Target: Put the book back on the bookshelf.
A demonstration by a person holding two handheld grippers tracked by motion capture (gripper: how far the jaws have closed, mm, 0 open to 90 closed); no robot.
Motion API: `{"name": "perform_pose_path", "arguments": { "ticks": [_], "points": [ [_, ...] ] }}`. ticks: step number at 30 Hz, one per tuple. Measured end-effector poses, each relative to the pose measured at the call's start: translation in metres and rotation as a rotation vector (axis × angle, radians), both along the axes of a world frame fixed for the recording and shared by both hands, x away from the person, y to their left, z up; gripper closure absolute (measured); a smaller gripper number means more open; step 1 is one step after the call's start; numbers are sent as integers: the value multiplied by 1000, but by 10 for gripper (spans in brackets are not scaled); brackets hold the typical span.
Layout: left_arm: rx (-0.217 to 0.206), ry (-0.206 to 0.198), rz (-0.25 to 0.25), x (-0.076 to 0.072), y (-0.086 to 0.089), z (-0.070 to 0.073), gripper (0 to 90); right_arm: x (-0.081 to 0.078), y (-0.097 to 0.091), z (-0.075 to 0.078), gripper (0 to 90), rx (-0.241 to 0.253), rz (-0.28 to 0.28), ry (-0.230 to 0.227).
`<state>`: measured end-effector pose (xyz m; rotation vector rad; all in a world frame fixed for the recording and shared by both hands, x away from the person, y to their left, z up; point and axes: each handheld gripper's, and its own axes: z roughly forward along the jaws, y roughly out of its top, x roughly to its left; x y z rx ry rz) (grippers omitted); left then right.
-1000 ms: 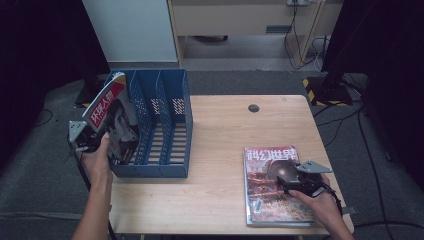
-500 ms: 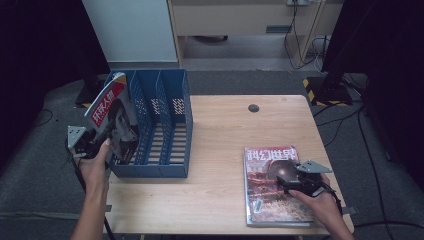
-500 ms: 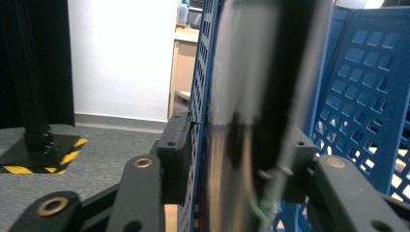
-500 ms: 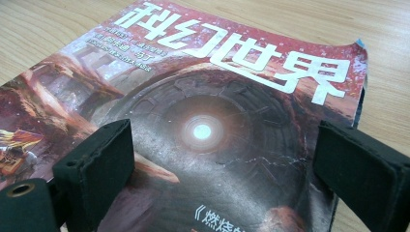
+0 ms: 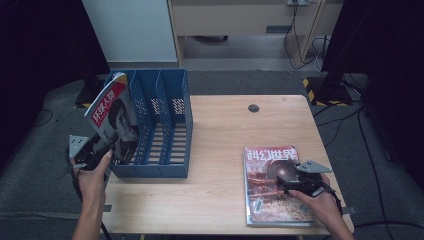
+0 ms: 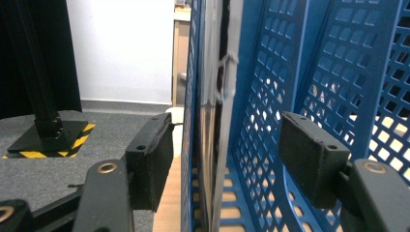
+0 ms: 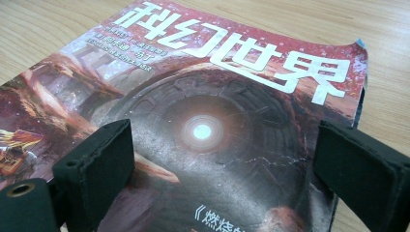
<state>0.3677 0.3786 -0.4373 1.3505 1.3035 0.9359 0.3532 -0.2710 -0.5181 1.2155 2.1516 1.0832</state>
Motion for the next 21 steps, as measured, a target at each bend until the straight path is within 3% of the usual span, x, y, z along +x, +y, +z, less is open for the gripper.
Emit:
{"name": "perform_pose_path", "arguments": {
  "ticks": [10, 21],
  "points": [
    [13, 18, -7, -19, -1, -7, 349, 0, 0, 0, 79, 0, 0, 0],
    [22, 49, -57, -40, -9, -5, 331, 0, 0, 0, 79, 1, -1, 1]
  ]
}}
